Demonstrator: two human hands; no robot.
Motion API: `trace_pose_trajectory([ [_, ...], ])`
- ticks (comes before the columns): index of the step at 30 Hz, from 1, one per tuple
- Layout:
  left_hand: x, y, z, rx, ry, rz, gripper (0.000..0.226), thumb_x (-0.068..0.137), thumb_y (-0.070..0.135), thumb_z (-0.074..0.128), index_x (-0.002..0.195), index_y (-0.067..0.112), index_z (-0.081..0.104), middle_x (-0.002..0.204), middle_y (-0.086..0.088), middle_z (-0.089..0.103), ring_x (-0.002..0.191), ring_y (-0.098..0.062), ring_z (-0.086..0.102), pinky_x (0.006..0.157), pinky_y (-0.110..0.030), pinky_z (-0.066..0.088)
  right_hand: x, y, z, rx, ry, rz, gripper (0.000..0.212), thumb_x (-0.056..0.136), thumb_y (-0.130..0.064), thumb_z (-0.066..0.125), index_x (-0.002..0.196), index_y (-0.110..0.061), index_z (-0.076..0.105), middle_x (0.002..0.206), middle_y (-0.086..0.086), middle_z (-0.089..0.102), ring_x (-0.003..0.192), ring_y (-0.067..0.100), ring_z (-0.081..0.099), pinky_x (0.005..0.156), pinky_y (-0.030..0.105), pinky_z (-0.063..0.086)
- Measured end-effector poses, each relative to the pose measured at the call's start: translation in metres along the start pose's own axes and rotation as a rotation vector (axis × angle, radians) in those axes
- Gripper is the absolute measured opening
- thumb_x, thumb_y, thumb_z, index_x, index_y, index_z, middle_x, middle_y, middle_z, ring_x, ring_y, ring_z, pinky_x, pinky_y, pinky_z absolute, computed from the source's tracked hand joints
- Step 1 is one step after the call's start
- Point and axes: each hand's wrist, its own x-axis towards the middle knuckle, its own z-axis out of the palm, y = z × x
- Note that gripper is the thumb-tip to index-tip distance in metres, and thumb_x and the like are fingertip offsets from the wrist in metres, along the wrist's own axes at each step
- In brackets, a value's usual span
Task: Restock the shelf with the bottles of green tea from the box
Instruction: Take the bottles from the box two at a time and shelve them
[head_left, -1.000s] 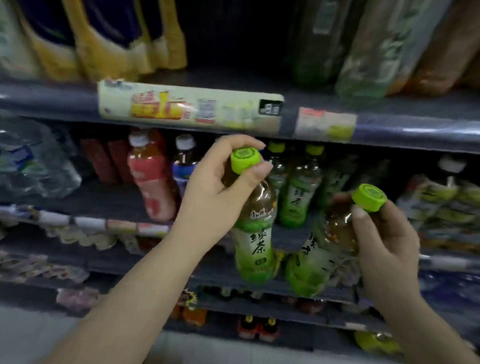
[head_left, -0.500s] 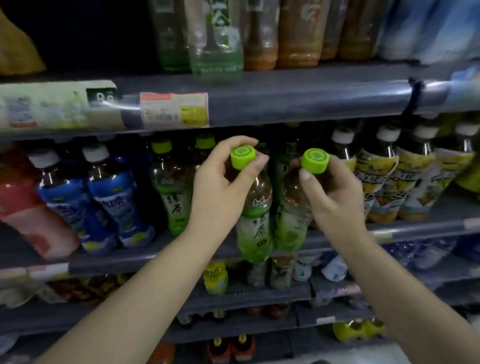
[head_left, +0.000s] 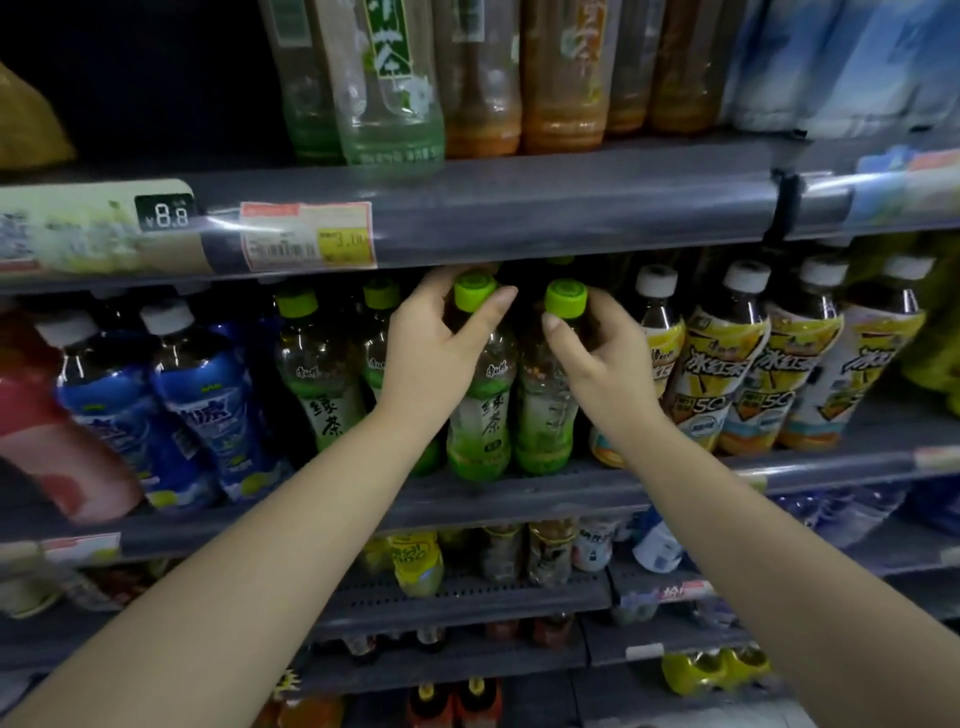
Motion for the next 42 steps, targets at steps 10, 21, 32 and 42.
trace_pose_trajectory([
  [10, 0.019, -0.005, -0.003, 0.310, -0.135, -0.097, 0.036, 0.090, 0.034, 0.060, 0.119, 0.014, 0.061, 0.112, 0.003, 0.064, 0.102, -0.010, 0.055, 0.078, -0.012, 0.036, 0.025, -0.017, 0.000, -0.268, -0.068, 0.119, 0.022, 0.082, -0.039, 0.068, 0.092, -0.020, 0.067, 0.084, -0.014, 0.065, 0.079, -0.004, 0.058, 0.065, 0.001, 0.039],
  [21, 0.030, 0.003, -0.008, 0.454, -0.250, -0.181, 0.042, 0.092, 0.035, 0.056, 0.128, 0.013, 0.053, 0.126, -0.011, 0.060, 0.119, -0.028, 0.051, 0.080, -0.019, 0.031, 0.041, -0.036, -0.006, -0.594, -0.201, 0.114, 0.035, 0.088, -0.027, 0.062, 0.115, -0.005, 0.057, 0.099, 0.010, 0.062, 0.100, 0.025, 0.056, 0.068, 0.011, 0.028],
  [32, 0.031, 0.001, -0.012, 0.546, -0.323, -0.059, 0.039, 0.094, 0.030, 0.054, 0.127, 0.009, 0.053, 0.124, -0.015, 0.060, 0.116, -0.032, 0.053, 0.084, -0.022, 0.033, 0.038, -0.042, -0.006, -0.629, -0.255, 0.117, 0.026, 0.091, -0.024, 0.058, 0.107, -0.003, 0.057, 0.073, -0.002, 0.047, 0.068, 0.013, 0.044, 0.051, 0.016, 0.029],
  [42, -0.030, -0.002, -0.065, 0.392, -0.083, 0.162, 0.028, 0.091, 0.011, 0.060, 0.119, 0.015, 0.061, 0.120, 0.002, 0.059, 0.116, -0.005, 0.049, 0.101, -0.011, 0.034, -0.026, -0.052, 0.009, -0.390, 0.073, -0.017, 0.040, 0.087, -0.015, 0.064, 0.125, -0.012, 0.051, 0.124, 0.001, 0.054, 0.115, 0.011, 0.052, 0.100, 0.024, 0.043],
])
